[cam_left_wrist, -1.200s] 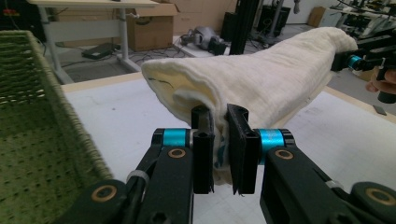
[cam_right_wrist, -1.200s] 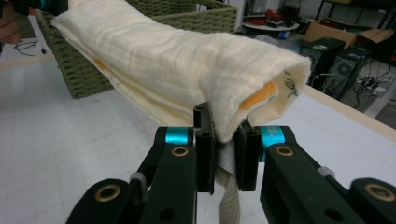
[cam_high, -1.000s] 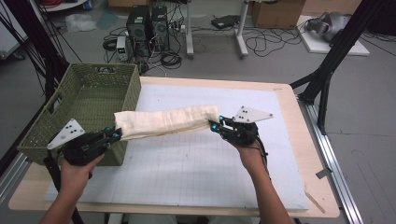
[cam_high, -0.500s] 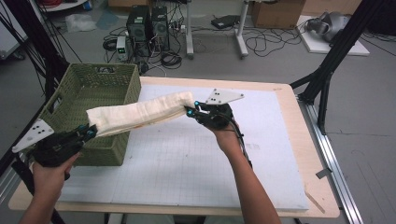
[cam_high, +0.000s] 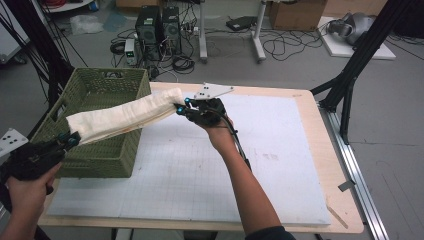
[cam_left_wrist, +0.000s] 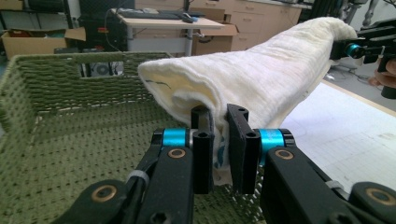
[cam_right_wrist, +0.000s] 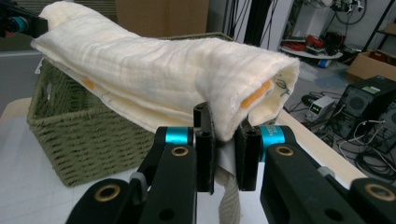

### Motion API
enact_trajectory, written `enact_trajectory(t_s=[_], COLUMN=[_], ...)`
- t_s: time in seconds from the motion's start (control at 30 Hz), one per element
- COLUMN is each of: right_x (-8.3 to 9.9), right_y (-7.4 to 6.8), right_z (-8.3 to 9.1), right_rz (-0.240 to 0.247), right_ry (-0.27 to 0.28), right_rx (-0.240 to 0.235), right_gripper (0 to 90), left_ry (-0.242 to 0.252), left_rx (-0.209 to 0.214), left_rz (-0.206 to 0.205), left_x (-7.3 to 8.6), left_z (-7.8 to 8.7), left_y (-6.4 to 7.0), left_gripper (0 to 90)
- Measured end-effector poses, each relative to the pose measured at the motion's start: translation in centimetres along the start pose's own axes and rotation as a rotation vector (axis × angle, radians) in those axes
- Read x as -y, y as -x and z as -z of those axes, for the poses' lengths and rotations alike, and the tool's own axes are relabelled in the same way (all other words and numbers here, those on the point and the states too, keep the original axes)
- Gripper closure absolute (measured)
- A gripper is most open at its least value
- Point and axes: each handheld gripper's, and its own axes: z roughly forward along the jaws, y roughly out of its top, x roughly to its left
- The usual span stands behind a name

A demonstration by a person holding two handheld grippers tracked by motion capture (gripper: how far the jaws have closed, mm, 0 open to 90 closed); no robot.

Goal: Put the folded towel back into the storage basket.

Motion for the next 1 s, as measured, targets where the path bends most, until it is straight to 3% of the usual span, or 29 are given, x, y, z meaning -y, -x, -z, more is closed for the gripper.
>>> enact_trajectory(t_s=[0.6, 1.0], right_x=[-2.4, -4.4], right_y=[-0.2, -0.7], right_z=[-6.3, -11.1], right_rz=[0.002, 0.031], right_ry=[-0.027, -0.044], right_rx=[-0.018, -0.038], right_gripper=[81.9, 81.9], left_ry=[0.008, 0.016], left_rx=[-0.102, -0.165], left_rz=[-0.002, -0.001], left_x=[0.0, 0.1], left_z=[2.1, 4.2], left_y=[-2.8, -4.8], left_gripper=[80.8, 80.7])
